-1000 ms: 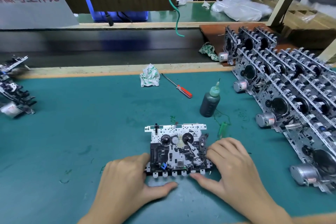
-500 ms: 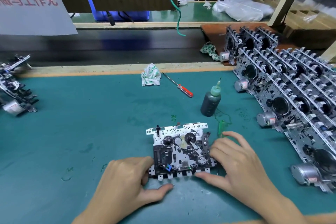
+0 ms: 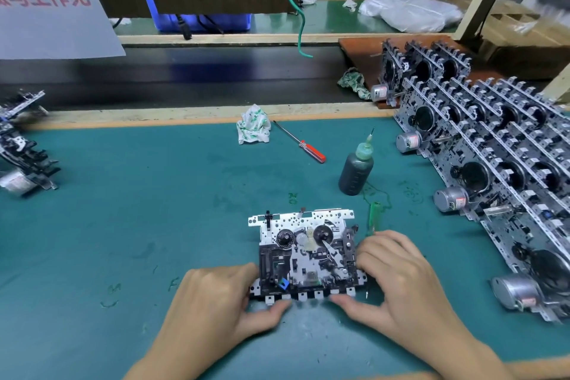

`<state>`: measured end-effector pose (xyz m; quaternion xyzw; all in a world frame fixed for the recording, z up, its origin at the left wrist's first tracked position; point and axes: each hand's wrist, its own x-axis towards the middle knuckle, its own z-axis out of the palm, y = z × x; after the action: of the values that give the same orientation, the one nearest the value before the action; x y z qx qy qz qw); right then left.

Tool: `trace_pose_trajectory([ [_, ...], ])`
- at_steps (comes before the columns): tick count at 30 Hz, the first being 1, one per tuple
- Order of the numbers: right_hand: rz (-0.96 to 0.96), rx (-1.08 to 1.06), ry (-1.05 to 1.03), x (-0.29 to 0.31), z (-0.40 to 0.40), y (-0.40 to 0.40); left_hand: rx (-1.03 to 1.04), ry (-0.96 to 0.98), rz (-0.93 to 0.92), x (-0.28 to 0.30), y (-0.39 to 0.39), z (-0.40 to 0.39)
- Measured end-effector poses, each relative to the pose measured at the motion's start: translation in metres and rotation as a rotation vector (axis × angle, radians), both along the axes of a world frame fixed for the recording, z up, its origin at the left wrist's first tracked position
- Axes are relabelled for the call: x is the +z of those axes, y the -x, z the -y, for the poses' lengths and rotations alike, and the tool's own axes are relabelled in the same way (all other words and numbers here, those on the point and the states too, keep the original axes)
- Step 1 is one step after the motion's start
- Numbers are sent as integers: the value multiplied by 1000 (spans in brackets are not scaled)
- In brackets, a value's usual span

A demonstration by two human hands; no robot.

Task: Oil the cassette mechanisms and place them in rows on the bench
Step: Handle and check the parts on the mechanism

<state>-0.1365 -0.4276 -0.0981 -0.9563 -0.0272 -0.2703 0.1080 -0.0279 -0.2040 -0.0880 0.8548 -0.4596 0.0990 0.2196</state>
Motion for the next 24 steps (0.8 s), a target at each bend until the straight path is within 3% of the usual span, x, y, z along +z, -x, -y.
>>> trace_pose_trajectory([
  [10, -11, 19, -38, -1, -2, 0, 23, -9, -14, 3, 2, 3],
  [17, -24, 58, -71, 1, -3, 2, 245, 20, -57, 3, 12, 12],
  [24, 10, 2, 29, 1, -5, -1, 111, -25, -145, 3, 2, 3],
])
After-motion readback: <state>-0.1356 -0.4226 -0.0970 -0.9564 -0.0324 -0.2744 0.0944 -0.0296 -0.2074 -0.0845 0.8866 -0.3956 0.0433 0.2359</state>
